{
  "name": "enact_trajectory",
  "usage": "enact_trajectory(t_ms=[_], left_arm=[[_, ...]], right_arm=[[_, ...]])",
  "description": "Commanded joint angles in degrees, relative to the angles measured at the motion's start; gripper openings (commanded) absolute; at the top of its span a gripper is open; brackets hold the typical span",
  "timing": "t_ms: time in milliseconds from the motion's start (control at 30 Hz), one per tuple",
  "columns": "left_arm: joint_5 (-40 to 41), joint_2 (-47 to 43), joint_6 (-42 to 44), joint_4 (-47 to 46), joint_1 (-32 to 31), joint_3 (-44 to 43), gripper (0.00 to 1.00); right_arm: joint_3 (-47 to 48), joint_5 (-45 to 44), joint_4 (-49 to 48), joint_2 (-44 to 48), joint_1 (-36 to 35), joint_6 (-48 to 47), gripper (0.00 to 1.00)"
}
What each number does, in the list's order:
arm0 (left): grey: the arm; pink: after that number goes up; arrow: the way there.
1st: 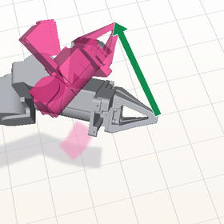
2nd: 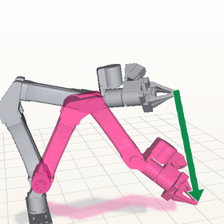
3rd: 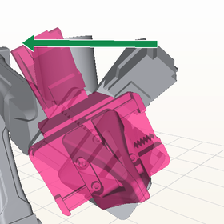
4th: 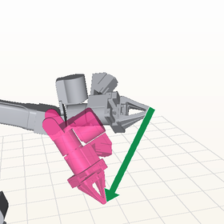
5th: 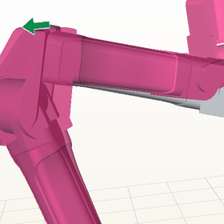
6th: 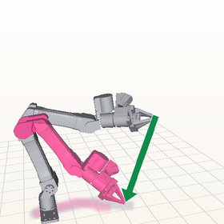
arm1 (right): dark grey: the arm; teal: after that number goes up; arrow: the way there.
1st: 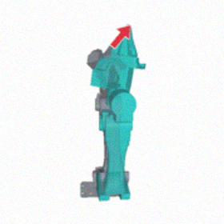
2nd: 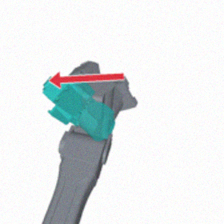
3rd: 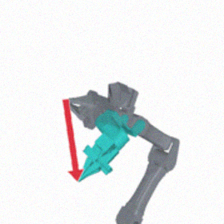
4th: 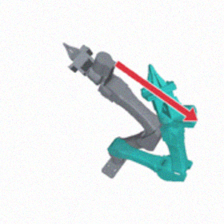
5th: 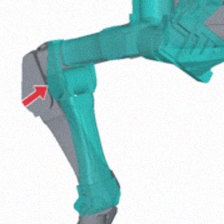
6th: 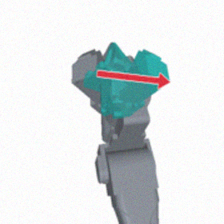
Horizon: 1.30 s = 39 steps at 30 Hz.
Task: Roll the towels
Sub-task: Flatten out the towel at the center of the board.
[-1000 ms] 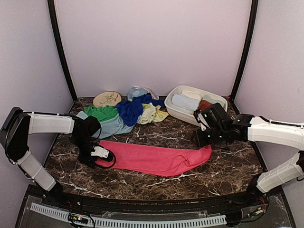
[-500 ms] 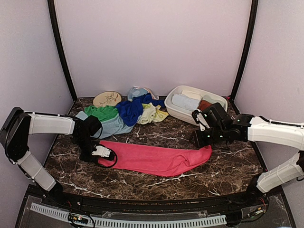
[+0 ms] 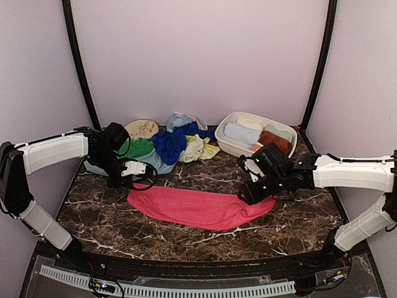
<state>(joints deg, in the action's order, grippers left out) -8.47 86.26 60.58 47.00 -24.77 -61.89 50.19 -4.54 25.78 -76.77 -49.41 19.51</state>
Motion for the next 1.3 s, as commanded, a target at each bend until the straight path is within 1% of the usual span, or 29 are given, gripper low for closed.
enact_trajectory(t_ms=[0,200,333,367,467,533,633,667,767,900,967,1067,1200,1267], left_arm=[[-5.0,-2.6,-4.5,6.1,1.8,-4.3,0.0],[-5.7,-2.6,-6.0,6.6,2.8,-4.7,0.0],[-4.7,-3.0,-6.7,5.2,3.3,-4.1,0.0],[-4.5,-3.1,-6.9,4.9,3.5,-4.0,0.0],[-4.3,-3.1,-7.2,4.6,3.8,-4.1,0.0],[-4.4,-3.3,-7.3,4.6,3.9,-4.1,0.0],[-3.8,-3.6,-7.4,4.3,4.0,-4.1,0.0],[-3.5,-3.7,-7.3,4.3,4.1,-4.1,0.0],[-2.8,-3.9,-7.4,3.7,4.7,-4.1,0.0],[0.5,-4.7,-9.0,0.1,5.4,-4.5,0.0],[2.0,-5.5,-10.3,-1.9,6.2,-5.5,0.0],[1.4,-6.7,-12.1,-2.5,7.1,-8.4,0.0],[-1.1,-8.9,-13.8,0.0,7.5,-12.0,0.0],[-1.0,-10.5,-14.4,0.4,7.5,-13.0,0.0]], right_arm=[[-0.3,-1.9,0.0,-4.6,-2.6,-3.1,0.53],[1.7,-4.2,-0.3,-10.9,-3.6,-5.6,0.52],[3.5,-6.1,-0.2,-14.1,-3.6,-7.2,0.47],[3.9,-6.8,-0.1,-16.1,-3.6,-7.4,0.46],[4.9,-9.7,0.2,-18.8,-3.6,-7.5,0.4],[5.2,-10.8,0.0,-19.3,-3.6,-7.3,0.35],[5.3,-11.3,-0.1,-19.2,-3.6,-7.4,0.25],[5.3,-11.4,-0.1,-19.2,-3.6,-7.4,0.2],[5.5,-11.8,0.4,-18.7,-3.6,-7.4,0.01],[7.0,-13.1,2.9,-15.7,-3.6,-7.1,0.0],[8.2,-14.5,4.4,-12.2,-3.5,-7.0,0.0],[9.8,-15.5,6.6,-7.8,-3.5,-7.3,0.0],[11.0,-15.1,9.6,-2.2,-3.4,-7.2,0.0],[10.5,-15.7,10.3,0.5,-3.4,-6.7,0.0]])
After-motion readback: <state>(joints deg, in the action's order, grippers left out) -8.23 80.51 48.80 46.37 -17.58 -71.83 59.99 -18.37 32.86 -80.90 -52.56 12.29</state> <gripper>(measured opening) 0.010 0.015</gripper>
